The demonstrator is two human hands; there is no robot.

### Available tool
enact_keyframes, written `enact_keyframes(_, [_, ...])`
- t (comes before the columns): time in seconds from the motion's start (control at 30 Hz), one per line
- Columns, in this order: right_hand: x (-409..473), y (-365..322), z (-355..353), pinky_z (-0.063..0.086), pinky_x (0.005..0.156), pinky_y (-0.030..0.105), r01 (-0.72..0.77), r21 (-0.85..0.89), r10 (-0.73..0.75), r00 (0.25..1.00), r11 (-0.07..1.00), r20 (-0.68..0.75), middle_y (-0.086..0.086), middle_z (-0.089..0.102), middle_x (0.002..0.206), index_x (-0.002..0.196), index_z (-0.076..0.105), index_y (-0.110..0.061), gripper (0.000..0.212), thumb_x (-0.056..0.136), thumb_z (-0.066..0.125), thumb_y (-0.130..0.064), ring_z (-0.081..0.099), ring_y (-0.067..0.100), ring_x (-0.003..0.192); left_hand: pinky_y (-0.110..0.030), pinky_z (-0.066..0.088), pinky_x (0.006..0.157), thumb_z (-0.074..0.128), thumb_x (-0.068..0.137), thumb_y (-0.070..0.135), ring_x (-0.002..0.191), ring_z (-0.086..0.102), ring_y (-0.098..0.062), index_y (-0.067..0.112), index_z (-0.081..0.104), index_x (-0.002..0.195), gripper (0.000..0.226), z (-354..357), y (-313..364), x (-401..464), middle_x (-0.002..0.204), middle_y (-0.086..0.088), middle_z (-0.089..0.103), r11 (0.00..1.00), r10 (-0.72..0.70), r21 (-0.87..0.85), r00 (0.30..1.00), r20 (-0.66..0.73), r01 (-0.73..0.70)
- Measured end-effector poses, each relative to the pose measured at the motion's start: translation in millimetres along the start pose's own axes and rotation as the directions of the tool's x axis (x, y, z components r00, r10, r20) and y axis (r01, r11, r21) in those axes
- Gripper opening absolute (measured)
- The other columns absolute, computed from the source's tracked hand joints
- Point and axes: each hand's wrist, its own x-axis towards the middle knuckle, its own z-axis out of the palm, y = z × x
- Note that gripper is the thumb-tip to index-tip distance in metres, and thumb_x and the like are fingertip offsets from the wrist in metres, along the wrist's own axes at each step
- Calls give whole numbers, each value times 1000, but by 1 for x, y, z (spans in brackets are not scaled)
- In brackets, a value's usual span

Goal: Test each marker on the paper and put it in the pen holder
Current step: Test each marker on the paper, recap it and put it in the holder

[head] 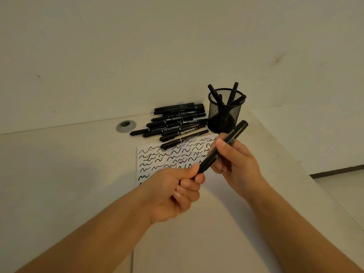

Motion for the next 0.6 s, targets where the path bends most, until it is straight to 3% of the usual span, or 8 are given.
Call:
enact_keyframes(0.07, [0, 1, 2, 27, 44, 21, -4, -50, 1, 999, 999, -45, 1, 43, 47, 72, 53, -9, 20, 82, 55, -26, 35, 11, 43, -11, 31, 35, 52, 84, 36, 38, 30, -3, 17, 58, 61, 30, 1, 1, -1, 46, 11, 34, 960, 157, 255, 975, -157, -114])
enact_keyframes(0.1, [0, 2, 3, 30, 43, 19, -10, -82, 3, 997, 997, -79, 1, 46, 47, 72, 54, -11, 21, 83, 58, -28, 37, 11, 42, -14, 33, 40, 48, 88, 39, 40, 32, -4, 20, 59, 62, 34, 0, 1, 1, 45, 11, 37, 843, 334, 505, 916, -223, -185])
enact_keyframes(0.17, [0, 5, 7, 34, 41, 19, -34, -106, 19, 989, 994, -145, -1, 52, 48, 71, 56, -13, 25, 80, 59, -36, 43, 10, 41, -21, 38, 50, 44, 91, 41, 47, 43, -6, 26, 61, 66, 33, -1, 0, 3, 49, 12, 47, 346, 712, 920, 690, -131, -183])
enact_keyframes(0.23, [0, 5, 11, 37, 39, 19, -68, -106, 44, 977, 992, -211, 0, 55, 48, 67, 57, -15, 31, 71, 59, -45, 46, 10, 41, -25, 36, 55, 43, 89, 42, 59, 50, -9, 29, 62, 78, 25, -2, -1, 4, 64, 13, 54, -94, 829, 996, 553, 83, -10])
enact_keyframes(0.33, [-1, 6, 15, 37, 38, 18, -129, -117, 92, 957, 985, -277, -1, 55, 47, 68, 57, -14, 33, 73, 59, -46, 46, 9, 39, -24, 32, 47, 49, 88, 41, 55, 56, -15, 19, 65, 83, 28, 0, -4, 5, 67, 6, 62, -395, 806, 894, 546, 228, 211])
enact_keyframes(0.4, [-2, 6, 14, 35, 37, 18, -163, -84, 132, 947, 983, -293, -1, 52, 45, 66, 54, -13, 30, 84, 57, -36, 43, 9, 38, -22, 28, 41, 43, 87, 40, 45, 52, -16, 17, 65, 75, 35, 0, -7, 6, 58, 4, 61, -461, 804, 852, 523, 283, 248])
enact_keyframes(0.47, [-2, 4, 12, 32, 37, 18, -148, -36, 132, 951, 988, -280, 0, 45, 43, 65, 51, -11, 30, 90, 54, -28, 36, 10, 37, -26, 30, 46, 37, 92, 42, 50, 51, -18, 17, 62, 79, 38, -2, -8, 5, 60, 5, 57, -392, 807, 903, 537, 246, 177])
enact_keyframes(0.6, [-3, 4, 17, 30, 39, 19, -105, -45, 91, 965, 993, -245, -2, 41, 40, 67, 50, -9, 27, 92, 50, -20, 32, 10, 36, -29, 38, 49, 46, 89, 36, 48, 47, -11, 25, 56, 65, 28, 1, -10, 5, 51, 7, 50, -41, 804, 991, 585, 109, -129])
